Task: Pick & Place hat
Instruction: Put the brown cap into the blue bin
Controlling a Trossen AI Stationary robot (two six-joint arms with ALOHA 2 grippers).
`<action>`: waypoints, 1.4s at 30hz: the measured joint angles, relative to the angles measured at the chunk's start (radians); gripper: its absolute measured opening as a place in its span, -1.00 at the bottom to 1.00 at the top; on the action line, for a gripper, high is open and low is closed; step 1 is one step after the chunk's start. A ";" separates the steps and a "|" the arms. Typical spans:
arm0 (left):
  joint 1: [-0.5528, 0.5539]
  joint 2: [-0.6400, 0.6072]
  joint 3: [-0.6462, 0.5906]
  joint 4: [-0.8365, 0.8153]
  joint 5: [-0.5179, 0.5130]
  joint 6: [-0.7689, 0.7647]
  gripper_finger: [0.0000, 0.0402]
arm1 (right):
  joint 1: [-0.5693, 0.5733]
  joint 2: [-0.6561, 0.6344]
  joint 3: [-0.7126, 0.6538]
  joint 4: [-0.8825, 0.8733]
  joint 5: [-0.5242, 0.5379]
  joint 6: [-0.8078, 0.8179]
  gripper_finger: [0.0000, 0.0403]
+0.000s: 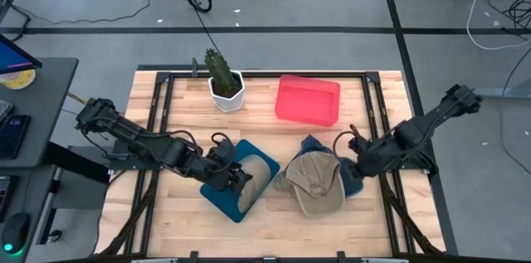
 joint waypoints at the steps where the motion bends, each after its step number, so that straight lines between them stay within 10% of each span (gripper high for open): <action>1: 0.003 0.000 0.000 0.000 0.000 0.002 0.48 | 0.003 0.014 0.000 -0.001 0.000 -0.002 -0.34; 16: 0.077 0.000 0.000 0.073 -0.001 0.001 0.48 | 0.003 0.121 -0.162 0.252 0.034 -0.048 0.45; 23: 0.096 0.000 0.000 0.085 -0.001 -0.009 0.48 | 0.003 0.122 -0.239 0.381 -0.007 -0.054 0.13; 34: 0.100 0.000 0.000 0.084 -0.011 -0.037 0.48 | 0.013 0.077 -0.240 0.385 -0.071 -0.092 -0.90; 42: 0.119 0.000 0.000 0.098 -0.020 -0.044 0.48 | 0.030 0.030 -0.240 0.400 -0.074 -0.105 -0.95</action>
